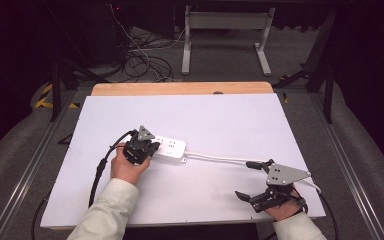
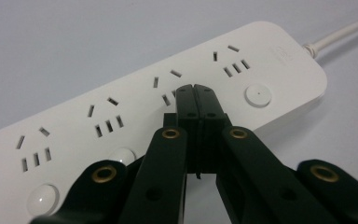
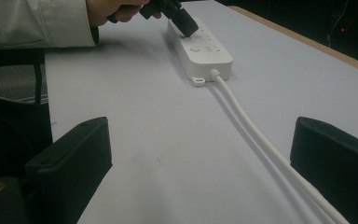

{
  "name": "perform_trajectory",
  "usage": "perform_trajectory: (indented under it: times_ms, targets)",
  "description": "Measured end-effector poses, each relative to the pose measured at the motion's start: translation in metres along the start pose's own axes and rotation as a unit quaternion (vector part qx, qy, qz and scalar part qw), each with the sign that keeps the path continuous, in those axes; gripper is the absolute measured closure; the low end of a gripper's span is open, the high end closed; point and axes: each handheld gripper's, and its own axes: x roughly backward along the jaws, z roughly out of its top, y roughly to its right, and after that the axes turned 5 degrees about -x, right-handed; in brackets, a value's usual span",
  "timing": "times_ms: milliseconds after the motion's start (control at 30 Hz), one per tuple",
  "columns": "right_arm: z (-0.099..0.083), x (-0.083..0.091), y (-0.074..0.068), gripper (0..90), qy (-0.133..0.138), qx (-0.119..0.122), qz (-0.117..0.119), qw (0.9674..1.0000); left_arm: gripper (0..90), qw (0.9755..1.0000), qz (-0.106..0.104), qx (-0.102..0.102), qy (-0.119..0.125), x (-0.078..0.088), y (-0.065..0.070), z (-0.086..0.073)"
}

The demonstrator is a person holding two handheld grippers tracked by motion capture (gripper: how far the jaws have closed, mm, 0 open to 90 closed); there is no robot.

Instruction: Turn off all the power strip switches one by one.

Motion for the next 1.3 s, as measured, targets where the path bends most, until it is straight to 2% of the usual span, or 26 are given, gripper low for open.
perform_trajectory:
  times_ms: [300, 533, 1300]
  targets:
    - [0.0000, 0.0002, -0.0001, 5.9, 0.000, 0.001, 0.000, 1.0000, 90.0, 1.0000, 0.003, 0.004, 0.001, -0.0018, -0.0004, -0.0013]
    - [0.0001, 0.0001, -0.0003, 5.8, -0.001, 0.001, 0.001, 1.0000, 90.0, 0.9999, 0.011, -0.004, 0.006, -0.0045, 0.0032, -0.0021]
    - [0.0002, -0.0005, -0.0014, 5.8, -0.002, 0.002, 0.002, 1.0000, 90.0, 0.9998, 0.011, -0.005, 0.014, -0.0045, 0.0030, -0.0053]
